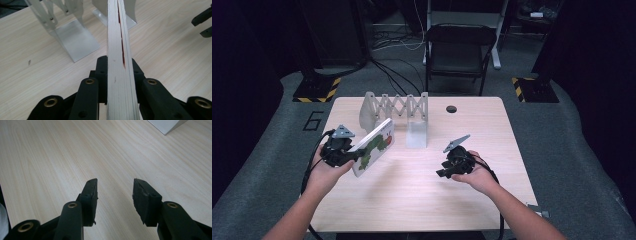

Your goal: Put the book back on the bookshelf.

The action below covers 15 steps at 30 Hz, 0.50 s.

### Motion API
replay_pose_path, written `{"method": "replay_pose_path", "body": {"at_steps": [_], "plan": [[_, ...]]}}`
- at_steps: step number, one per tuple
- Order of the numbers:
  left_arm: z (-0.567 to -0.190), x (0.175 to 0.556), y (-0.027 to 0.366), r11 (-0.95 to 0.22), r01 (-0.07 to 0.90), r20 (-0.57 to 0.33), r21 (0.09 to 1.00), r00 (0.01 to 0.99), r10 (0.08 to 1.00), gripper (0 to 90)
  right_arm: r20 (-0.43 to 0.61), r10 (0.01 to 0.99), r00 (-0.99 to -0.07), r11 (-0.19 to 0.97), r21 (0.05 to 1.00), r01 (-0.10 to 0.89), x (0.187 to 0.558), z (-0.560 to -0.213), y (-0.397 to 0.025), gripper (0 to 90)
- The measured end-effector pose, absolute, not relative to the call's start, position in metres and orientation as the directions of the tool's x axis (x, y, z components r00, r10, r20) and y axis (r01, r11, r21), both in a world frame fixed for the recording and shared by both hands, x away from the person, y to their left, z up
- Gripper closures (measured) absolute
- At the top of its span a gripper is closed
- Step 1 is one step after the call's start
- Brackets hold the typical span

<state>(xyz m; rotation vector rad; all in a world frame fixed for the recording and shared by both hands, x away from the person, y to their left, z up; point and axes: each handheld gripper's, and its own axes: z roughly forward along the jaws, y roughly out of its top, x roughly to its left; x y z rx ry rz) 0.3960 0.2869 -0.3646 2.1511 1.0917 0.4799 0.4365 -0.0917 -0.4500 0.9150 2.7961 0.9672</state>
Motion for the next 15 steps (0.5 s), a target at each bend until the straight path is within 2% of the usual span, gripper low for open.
{"method": "replay_pose_path", "body": {"at_steps": [15], "plan": [[-0.37, 0.413, 0.306, -0.324, 0.62, -0.001, 0.715, 0.464, 0.886, 75.6, 0.14, 0.522, -0.841, 0.647, 0.578, 0.497, 0.436, -0.45, -0.086, 54.9]]}}
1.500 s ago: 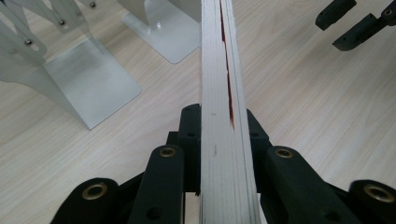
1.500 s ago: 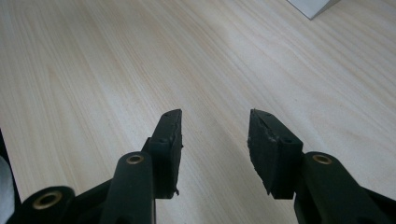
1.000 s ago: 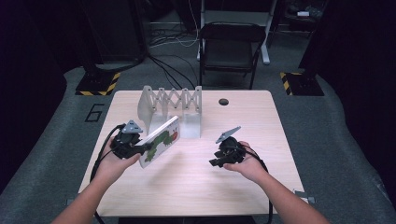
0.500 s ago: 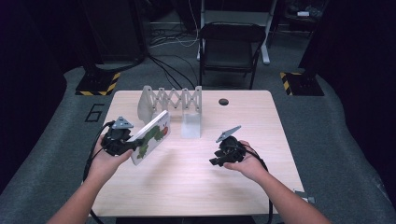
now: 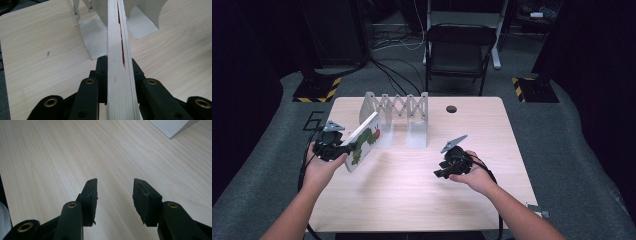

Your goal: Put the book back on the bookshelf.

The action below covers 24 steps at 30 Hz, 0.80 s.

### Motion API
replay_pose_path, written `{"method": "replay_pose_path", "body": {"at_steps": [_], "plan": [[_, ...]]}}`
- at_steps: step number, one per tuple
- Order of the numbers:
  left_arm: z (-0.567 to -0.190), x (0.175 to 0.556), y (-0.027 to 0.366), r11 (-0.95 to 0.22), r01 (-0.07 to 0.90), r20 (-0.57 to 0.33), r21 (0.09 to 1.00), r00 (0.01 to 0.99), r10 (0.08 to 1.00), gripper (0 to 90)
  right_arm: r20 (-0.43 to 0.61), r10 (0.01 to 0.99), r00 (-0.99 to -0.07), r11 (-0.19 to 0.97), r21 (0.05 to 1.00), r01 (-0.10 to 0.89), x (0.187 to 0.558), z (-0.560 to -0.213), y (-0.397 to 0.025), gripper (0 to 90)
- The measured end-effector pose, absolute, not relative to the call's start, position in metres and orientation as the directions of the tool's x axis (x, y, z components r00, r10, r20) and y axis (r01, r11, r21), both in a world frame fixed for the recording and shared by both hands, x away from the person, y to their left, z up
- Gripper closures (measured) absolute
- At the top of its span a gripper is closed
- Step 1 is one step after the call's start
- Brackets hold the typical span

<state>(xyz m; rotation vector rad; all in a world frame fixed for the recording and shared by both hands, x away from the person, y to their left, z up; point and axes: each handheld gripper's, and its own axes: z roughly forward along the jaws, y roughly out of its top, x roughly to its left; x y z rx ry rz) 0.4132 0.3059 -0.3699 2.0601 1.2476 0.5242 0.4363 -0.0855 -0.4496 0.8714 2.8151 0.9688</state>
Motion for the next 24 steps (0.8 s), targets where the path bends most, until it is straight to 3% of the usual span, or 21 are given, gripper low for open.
{"method": "replay_pose_path", "body": {"at_steps": [24], "plan": [[-0.389, 0.442, 0.295, -0.27, 0.647, -0.006, 0.713, 0.391, 0.92, 75.6, 0.14, 0.514, -0.846, 0.65, 0.579, 0.491, 0.437, -0.452, -0.083, 54.3]]}}
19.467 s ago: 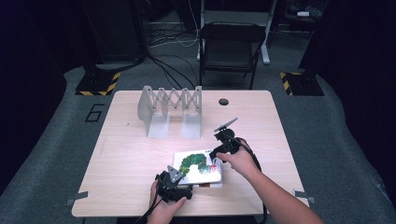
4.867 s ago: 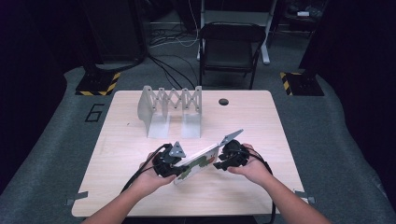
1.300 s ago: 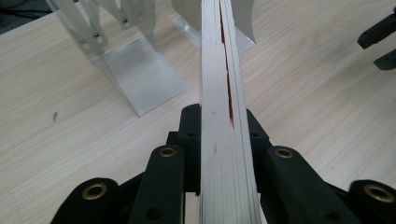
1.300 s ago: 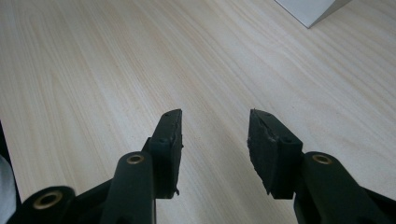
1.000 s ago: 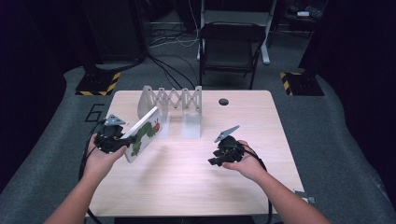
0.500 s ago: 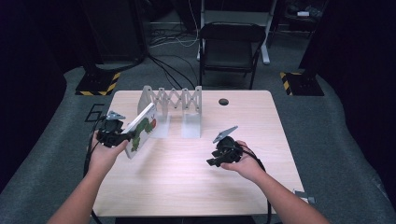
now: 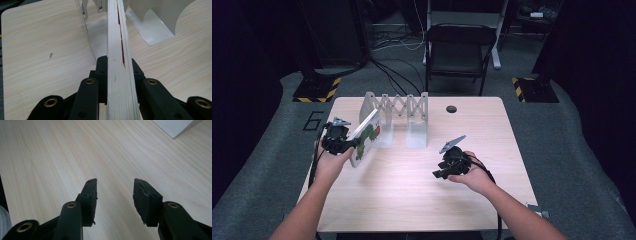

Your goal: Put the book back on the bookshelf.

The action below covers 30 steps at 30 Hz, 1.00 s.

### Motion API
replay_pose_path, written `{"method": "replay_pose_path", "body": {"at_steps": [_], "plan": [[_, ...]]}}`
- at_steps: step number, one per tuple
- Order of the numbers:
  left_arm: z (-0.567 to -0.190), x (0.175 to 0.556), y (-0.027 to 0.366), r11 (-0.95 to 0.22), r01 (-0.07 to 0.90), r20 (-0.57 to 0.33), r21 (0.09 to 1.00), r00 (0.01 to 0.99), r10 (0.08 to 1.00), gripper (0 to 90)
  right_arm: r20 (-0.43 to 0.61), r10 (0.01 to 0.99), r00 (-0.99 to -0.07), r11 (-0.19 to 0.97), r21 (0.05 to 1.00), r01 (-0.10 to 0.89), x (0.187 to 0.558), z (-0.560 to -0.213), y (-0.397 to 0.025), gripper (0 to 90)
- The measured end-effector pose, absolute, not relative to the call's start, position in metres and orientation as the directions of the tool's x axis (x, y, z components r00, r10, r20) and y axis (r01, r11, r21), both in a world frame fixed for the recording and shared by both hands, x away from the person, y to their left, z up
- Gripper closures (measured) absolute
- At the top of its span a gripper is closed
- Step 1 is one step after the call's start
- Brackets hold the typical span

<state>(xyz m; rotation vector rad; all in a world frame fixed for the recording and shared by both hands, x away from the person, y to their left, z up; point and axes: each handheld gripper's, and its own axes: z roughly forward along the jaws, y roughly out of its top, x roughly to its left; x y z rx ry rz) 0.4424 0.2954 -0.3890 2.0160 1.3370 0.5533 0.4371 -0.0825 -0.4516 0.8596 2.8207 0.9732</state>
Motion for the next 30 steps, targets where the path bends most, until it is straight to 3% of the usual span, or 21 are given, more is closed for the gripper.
{"method": "replay_pose_path", "body": {"at_steps": [30], "plan": [[-0.408, 0.473, 0.282, -0.252, 0.67, 0.022, 0.698, 0.332, 0.943, 75.6, 0.138, 0.519, -0.844, 0.646, 0.583, 0.493, 0.437, -0.454, -0.084, 53.9]]}}
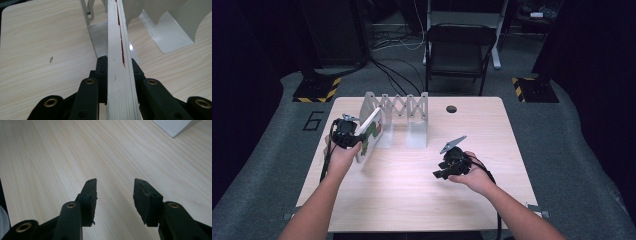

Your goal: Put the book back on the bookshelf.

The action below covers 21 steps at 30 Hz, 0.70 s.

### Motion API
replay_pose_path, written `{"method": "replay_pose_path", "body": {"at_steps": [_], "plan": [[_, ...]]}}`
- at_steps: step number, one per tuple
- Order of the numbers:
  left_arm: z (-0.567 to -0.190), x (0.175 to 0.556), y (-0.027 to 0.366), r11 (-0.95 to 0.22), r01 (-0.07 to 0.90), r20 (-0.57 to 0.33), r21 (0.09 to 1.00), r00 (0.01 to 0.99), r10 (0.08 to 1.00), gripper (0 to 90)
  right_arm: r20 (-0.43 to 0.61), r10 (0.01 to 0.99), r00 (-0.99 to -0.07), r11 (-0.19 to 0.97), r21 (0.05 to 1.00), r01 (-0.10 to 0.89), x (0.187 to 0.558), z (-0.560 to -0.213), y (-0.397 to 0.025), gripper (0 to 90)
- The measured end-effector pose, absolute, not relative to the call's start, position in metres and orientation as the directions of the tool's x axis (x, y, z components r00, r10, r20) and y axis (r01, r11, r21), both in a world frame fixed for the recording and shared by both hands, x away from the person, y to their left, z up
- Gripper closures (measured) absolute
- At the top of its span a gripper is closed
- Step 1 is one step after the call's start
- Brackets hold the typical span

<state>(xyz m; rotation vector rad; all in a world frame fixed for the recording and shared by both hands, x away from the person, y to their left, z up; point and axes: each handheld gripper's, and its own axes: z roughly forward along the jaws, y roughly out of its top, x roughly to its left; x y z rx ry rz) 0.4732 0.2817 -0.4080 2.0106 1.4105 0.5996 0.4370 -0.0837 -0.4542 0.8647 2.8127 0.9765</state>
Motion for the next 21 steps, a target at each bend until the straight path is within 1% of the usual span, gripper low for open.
{"method": "replay_pose_path", "body": {"at_steps": [1, 12, 15, 19, 21], "plan": [[-0.41, 0.475, 0.28, -0.267, 0.665, 0.041, 0.697, 0.335, 0.941, 75.6, 0.141, 0.519, -0.843, 0.644, 0.584, 0.494, 0.437, -0.454, -0.084, 53.9], [-0.416, 0.484, 0.278, -0.231, 0.674, 0.021, 0.702, 0.305, 0.952, 75.6, 0.14, 0.514, -0.846, 0.647, 0.584, 0.49, 0.437, -0.454, -0.085, 53.9], [-0.416, 0.485, 0.279, -0.25, 0.68, 0.034, 0.69, 0.315, 0.948, 75.5, 0.144, 0.516, -0.844, 0.646, 0.581, 0.494, 0.437, -0.454, -0.086, 53.9], [-0.417, 0.486, 0.278, -0.229, 0.686, 0.02, 0.69, 0.299, 0.954, 75.5, 0.141, 0.519, -0.843, 0.646, 0.582, 0.494, 0.436, -0.455, -0.086, 53.9], [-0.417, 0.488, 0.279, -0.237, 0.686, 0.029, 0.688, 0.301, 0.953, 75.5, 0.148, 0.529, -0.836, 0.639, 0.579, 0.507, 0.435, -0.454, -0.085, 53.9]]}}
